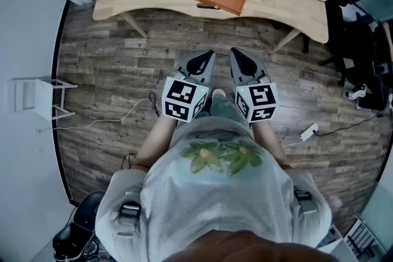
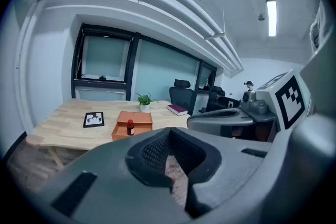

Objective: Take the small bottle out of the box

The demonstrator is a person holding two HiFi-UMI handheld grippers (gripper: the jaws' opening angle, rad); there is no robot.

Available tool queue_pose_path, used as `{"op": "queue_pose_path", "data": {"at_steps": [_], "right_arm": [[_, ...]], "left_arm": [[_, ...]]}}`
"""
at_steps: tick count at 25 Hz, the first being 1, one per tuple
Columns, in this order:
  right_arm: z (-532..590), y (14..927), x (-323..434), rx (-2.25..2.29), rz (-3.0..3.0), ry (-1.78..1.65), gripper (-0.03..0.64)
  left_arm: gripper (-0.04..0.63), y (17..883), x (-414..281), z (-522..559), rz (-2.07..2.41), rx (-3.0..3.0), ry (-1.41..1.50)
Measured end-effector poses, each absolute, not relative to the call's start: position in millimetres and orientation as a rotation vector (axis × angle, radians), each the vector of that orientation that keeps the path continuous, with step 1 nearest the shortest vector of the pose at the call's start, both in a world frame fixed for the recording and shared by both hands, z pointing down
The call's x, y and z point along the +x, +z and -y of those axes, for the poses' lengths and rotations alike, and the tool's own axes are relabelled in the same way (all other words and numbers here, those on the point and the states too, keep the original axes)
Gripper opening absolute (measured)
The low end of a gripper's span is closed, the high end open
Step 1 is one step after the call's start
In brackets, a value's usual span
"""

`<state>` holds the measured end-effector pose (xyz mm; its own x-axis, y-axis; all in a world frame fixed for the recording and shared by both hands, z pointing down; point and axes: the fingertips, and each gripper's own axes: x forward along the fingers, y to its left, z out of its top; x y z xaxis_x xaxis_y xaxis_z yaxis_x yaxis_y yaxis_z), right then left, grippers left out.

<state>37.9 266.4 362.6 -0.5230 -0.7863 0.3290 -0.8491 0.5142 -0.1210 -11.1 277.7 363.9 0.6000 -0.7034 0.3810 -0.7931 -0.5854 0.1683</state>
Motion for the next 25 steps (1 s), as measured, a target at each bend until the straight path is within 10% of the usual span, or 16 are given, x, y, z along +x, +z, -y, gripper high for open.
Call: {"op": "queue_pose_path", "data": {"at_steps": [25], "right_arm": [[-262.5, 377.2, 65.6, 1.305, 2.572, 0.382, 0.009]], "left_arm": [[0.006, 387.4, 1.2, -273.0, 1.333, 2.405, 0.374]]}}
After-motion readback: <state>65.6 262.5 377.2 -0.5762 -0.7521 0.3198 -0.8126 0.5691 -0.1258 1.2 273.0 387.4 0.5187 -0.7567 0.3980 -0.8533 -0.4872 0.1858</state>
